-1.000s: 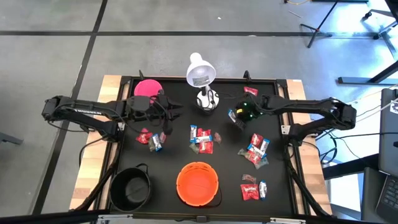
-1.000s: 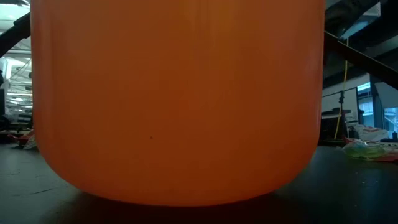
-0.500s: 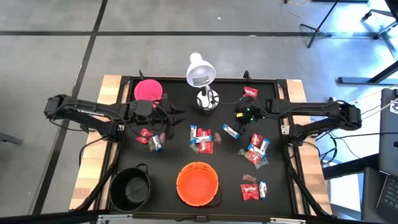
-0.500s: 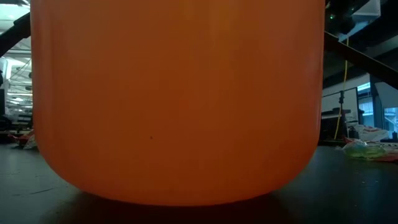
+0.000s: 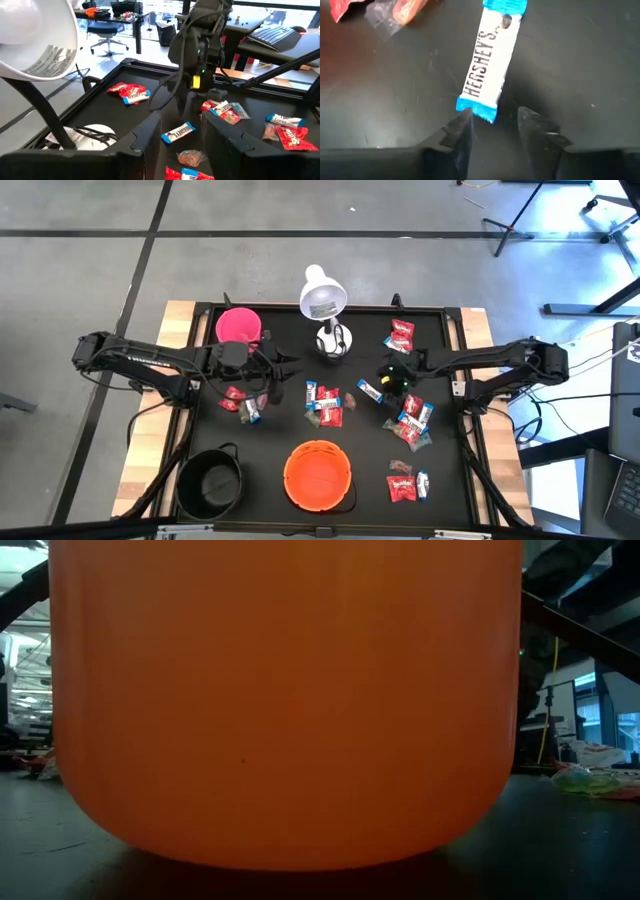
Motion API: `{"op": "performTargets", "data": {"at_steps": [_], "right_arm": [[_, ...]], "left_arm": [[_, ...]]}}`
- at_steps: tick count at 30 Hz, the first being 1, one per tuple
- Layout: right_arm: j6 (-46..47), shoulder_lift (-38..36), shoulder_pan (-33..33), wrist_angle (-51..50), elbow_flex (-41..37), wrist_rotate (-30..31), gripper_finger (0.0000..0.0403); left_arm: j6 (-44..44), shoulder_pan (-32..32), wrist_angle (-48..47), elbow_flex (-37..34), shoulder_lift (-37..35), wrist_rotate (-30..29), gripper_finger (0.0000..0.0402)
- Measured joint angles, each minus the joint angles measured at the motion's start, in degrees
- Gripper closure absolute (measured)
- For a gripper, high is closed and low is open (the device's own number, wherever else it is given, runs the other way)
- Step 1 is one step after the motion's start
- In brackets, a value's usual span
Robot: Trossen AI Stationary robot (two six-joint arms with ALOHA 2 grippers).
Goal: Sort candy
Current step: Put the white candy into the black bucket
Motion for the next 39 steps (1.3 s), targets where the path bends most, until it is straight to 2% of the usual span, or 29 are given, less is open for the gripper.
{"op": "performTargets", "data": {"at_steps": [5,12,16,22,24,30,39], "right_arm": [[2.76,2.32,0.0,4.37,-1.51,0.68,0.0214],[4.1,6.46,-0.02,5.26,-1.63,1.22,0.0228],[4.2,7.85,0.0,4.81,-1.56,3.87,0.0267],[2.67,7.75,-0.02,4.57,-1.71,5.48,0.0381],[2.55,7.54,-0.02,4.64,-1.73,5.71,0.0394],[2.68,3.41,-0.02,4.22,-2.12,6.68,0.0401],[2.67,-8.04,-0.02,3.73,-2.06,7.14,0.0402]], "left_arm": [[0.03,0.0,0.05,0.0,-0.02,0.0,0.0271],[0.02,0.0,0.03,0.0,-0.02,0.0,0.0271],[-0.03,0.0,0.03,0.0,-0.02,0.0,0.0271],[-0.12,0.0,0.03,0.0,-0.02,0.02,0.0271],[-0.16,0.0,0.03,0.0,-0.02,0.0,0.0271],[-0.16,0.0,0.03,0.0,-0.02,0.01,0.0271],[-0.19,0.0,0.32,0.0,-0.02,0.01,0.0271]]}}
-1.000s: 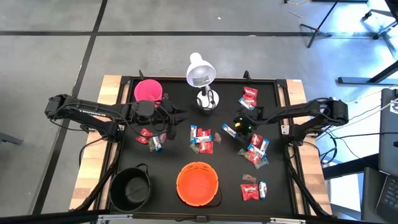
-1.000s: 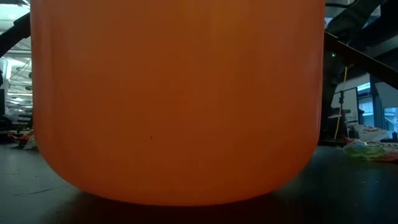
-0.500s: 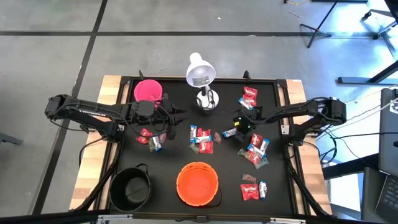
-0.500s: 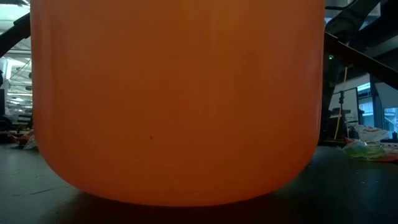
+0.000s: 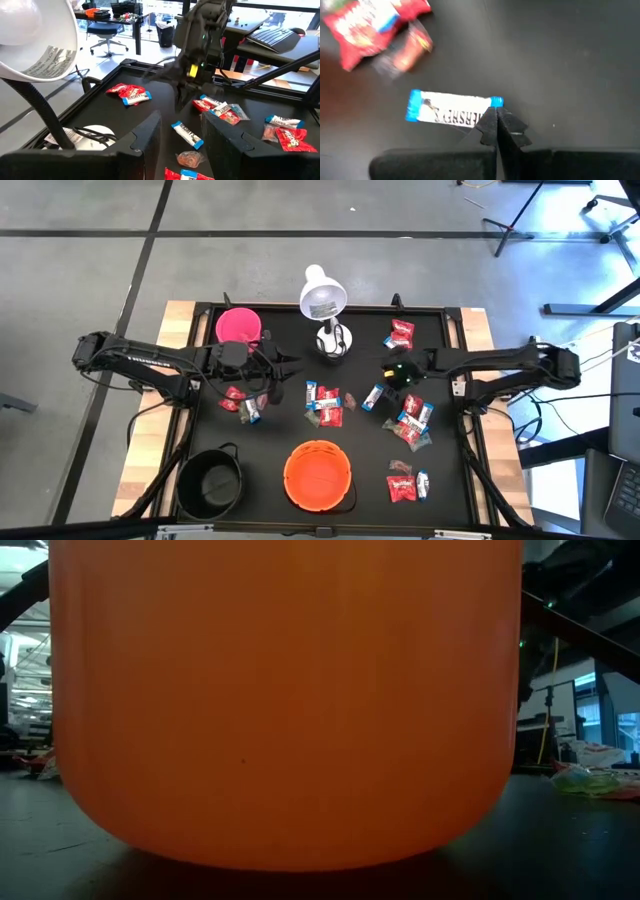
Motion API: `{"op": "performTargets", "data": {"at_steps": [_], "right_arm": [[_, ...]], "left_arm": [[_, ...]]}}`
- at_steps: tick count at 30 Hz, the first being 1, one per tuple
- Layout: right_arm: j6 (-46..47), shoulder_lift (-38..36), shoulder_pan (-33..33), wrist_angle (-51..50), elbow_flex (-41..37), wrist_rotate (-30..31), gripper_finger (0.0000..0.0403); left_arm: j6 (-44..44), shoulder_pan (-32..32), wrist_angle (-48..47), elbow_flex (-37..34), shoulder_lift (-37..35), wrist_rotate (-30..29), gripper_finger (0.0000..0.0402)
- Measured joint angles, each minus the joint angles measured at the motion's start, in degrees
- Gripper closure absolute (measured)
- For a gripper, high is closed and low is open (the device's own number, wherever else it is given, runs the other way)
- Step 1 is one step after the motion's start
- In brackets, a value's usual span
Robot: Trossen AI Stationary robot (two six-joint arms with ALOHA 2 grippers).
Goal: Sort candy
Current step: Put the white candy into the black bucket
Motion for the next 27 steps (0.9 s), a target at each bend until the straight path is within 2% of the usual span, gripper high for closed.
{"op": "performTargets", "data": {"at_steps": [7,10,14,18,22,27], "right_arm": [[-0.83,-5.3,0.01,-0.2,0.07,-1.19,0.0402],[-6.56,-4.51,1.41,2.63,0.07,-4.06,0.0395],[-15.92,-2.93,7.17,7.78,0.14,-6.29,0.0371],[-24.79,-0.45,12.65,8.99,0.17,-2.74,0.0326],[-25.93,2.89,16.26,8.84,0.17,3.49,0.0258],[-28.0,7.19,18.08,10.1,0.17,8.09,0.0162]], "left_arm": [[0.1,0.0,1.47,0.0,0.0,0.0,0.0271],[0.17,0.0,1.91,0.0,0.0,0.01,0.0271],[0.17,0.0,1.94,0.0,0.0,0.01,0.0271],[0.2,0.0,1.96,0.0,0.0,0.01,0.0271],[0.22,0.04,1.94,0.0,0.0,0.0,0.0271],[0.24,0.04,1.94,0.0,0.0,0.01,0.0271]]}}
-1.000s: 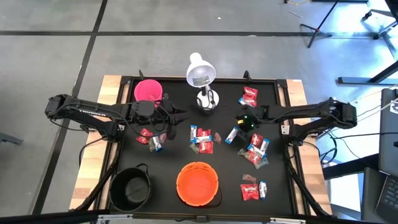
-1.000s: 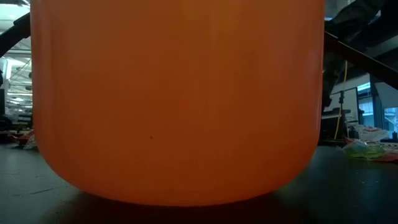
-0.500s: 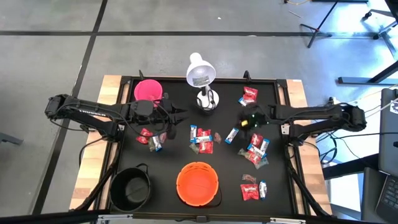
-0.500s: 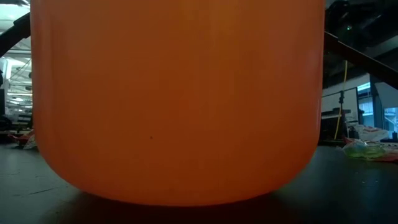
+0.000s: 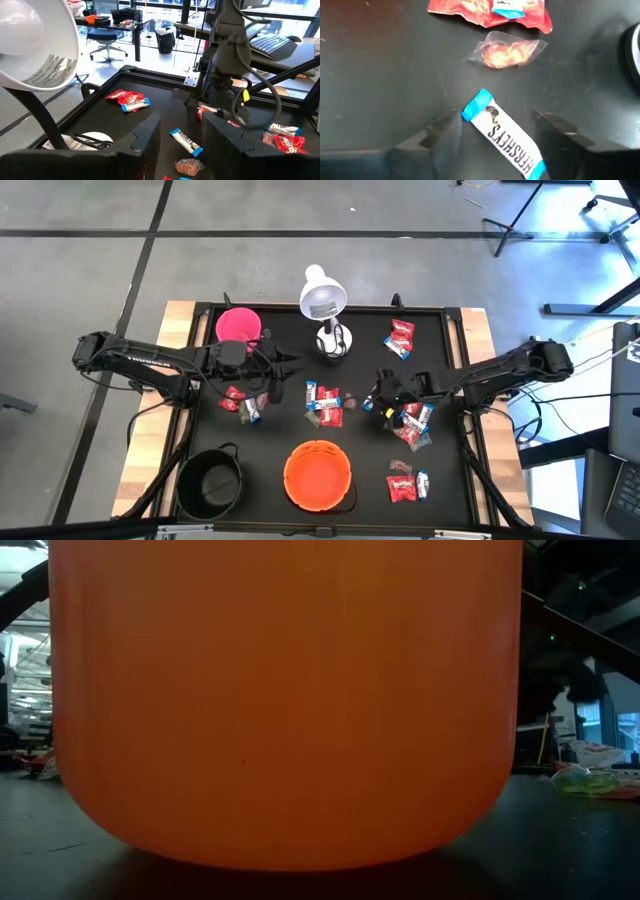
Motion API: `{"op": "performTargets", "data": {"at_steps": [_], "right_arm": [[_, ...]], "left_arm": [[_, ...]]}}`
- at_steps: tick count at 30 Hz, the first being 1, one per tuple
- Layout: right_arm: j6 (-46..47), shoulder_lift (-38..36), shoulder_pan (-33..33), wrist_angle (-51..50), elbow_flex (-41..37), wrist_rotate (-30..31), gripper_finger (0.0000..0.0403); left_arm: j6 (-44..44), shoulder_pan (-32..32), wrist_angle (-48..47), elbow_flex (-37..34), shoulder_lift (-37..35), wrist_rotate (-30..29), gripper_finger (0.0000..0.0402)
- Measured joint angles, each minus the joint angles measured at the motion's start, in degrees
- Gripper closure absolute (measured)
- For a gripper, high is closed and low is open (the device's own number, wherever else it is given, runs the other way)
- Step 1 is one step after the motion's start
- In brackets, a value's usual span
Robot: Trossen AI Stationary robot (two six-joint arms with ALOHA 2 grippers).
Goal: Sort candy
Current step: Put the white candy into the black bucket
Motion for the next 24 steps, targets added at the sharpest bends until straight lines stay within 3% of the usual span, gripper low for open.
{"op": "performTargets", "data": {"at_steps": [5,12,17,24], "right_arm": [[-1.8,4.49,-0.09,0.07,0.02,0.4,0.0106],[-0.58,9.22,-1.04,1.47,0.24,-0.34,0.0107],[0.17,9.92,-3.2,1.68,0.24,-2.54,0.0151],[-0.03,10.01,-4.75,1.92,0.24,-1.5,0.0273]], "left_arm": [[0.0,0.0,-0.14,0.0,0.0,-0.02,0.0271],[0.02,0.0,-0.2,0.0,0.0,-0.03,0.0271],[0.02,0.0,-0.2,0.0,0.0,-0.05,0.0271],[0.02,0.0,-0.2,0.0,0.0,-0.04,0.0271]]}}
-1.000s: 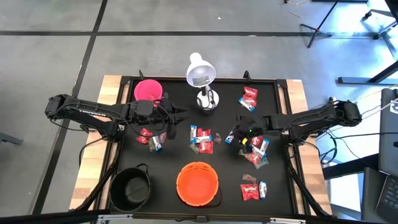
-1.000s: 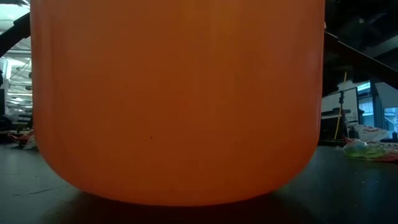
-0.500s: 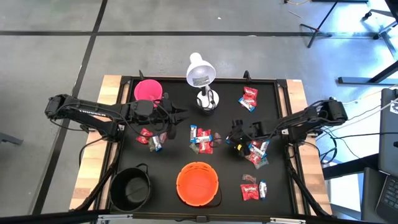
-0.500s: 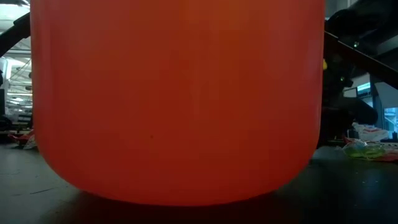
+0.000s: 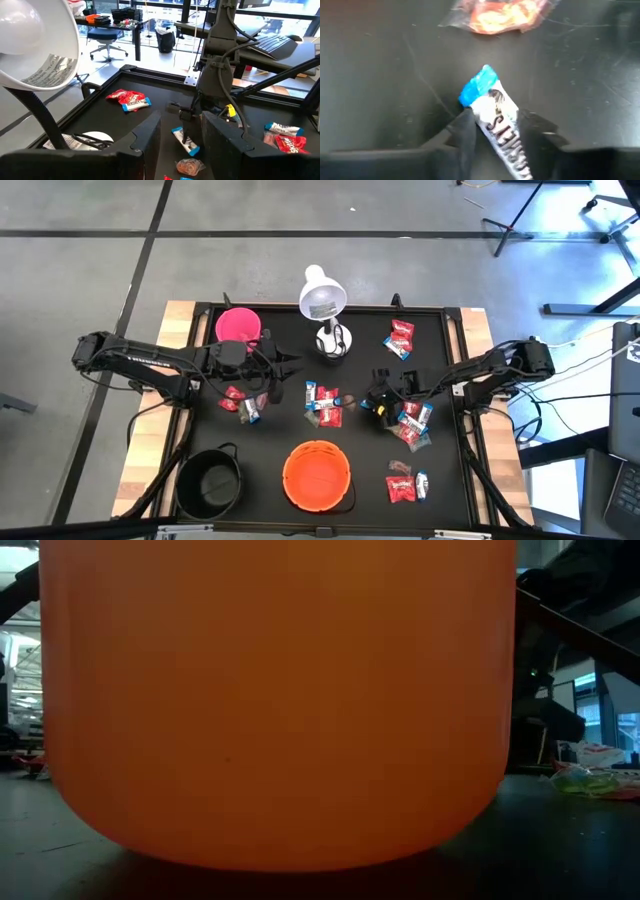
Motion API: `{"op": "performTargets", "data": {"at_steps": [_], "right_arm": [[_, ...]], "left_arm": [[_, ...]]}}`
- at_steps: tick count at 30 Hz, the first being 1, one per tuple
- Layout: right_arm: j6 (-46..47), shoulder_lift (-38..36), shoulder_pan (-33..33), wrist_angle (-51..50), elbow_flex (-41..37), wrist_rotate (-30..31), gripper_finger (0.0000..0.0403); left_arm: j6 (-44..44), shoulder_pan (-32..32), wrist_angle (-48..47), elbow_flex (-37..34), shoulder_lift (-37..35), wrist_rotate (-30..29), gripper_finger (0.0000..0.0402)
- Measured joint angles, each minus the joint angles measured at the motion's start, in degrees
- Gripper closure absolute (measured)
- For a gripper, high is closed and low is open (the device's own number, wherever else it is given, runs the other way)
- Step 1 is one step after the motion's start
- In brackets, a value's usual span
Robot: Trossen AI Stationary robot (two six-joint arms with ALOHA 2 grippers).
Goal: Sort candy
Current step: Put the white candy into the black bucket
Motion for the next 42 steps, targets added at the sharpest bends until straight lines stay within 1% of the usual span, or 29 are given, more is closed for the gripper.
{"op": "performTargets", "data": {"at_steps": [5,8,10,20,25,27,29,32,38,42], "right_arm": [[1.85,-0.18,0.05,-0.7,0.7,0.39,0.0348],[2.51,-0.05,0.05,-2.35,2.12,0.16,0.0382],[2.54,0.04,0.05,-3.44,3.05,-0.04,0.0397],[2.55,0.02,0.07,-7.12,6.6,0.2,0.0402],[3.5,-0.02,0.07,-7.54,7.08,0.32,0.0401],[3.64,-0.04,0.07,-7.54,7.08,0.3,0.0392],[3.87,-0.04,0.07,-7.54,7.08,-0.64,0.037],[4.01,-0.04,0.07,-7.48,7.1,-2.22,0.0318],[4.03,0.65,0.09,-4.83,7.11,-1.72,0.0201],[4.02,2.06,0.11,-2.56,7.19,-1.57,0.0151]], "left_arm": [[-0.02,0.0,0.0,0.0,0.0,0.0,0.0271],[-0.02,0.0,0.02,0.0,0.0,0.0,0.0271],[-0.07,0.01,0.0,0.0,0.0,0.0,0.0271],[-0.15,0.0,0.02,0.0,0.0,0.02,0.0271],[-0.28,-0.04,0.0,0.0,0.0,0.02,0.0271],[-0.28,-0.03,0.02,0.0,0.0,0.02,0.0271],[-0.28,-0.02,0.02,0.0,0.0,0.02,0.0271],[-0.28,-0.02,0.02,0.0,0.0,0.02,0.0271],[-0.09,-0.02,0.02,0.0,0.0,0.03,0.0271],[-0.07,-0.02,0.02,0.03,0.0,0.02,0.0271]]}}
